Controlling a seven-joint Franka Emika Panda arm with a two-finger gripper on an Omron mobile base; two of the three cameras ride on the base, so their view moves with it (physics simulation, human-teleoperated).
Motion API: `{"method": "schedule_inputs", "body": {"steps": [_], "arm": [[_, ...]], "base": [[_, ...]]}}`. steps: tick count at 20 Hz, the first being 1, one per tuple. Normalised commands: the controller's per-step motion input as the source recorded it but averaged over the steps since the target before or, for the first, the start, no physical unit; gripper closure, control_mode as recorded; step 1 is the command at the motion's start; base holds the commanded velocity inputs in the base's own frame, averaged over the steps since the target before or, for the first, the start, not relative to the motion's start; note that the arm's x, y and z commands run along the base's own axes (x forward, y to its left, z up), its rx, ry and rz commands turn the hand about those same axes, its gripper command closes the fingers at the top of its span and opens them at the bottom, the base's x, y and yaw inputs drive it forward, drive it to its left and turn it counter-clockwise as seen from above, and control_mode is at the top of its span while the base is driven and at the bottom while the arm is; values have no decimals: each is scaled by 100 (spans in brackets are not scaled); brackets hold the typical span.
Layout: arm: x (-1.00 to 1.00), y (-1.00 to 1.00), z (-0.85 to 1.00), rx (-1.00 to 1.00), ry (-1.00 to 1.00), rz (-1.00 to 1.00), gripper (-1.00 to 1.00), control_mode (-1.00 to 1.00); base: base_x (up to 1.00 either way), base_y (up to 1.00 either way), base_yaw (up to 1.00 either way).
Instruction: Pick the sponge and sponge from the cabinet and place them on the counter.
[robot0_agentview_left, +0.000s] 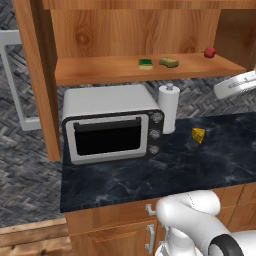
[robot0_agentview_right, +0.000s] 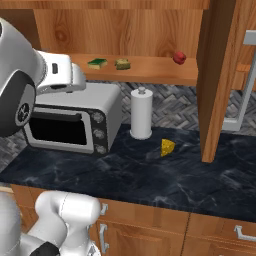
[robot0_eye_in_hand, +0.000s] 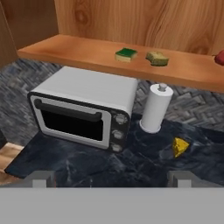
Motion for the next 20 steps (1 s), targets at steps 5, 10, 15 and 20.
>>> {"method": "schedule_inputs", "body": {"steps": [5,10,15,20], "arm": [[43,-7,1,0,0,0,-100,-100],[39,-5,0,0,0,0,-100,-100],[36,0,0,0,0,0,-100,-100],[35,0,-1,0,1,0,-100,-100]], "base": [[0,0,0],[0,0,0],[0,0,0],[0,0,0]]}}
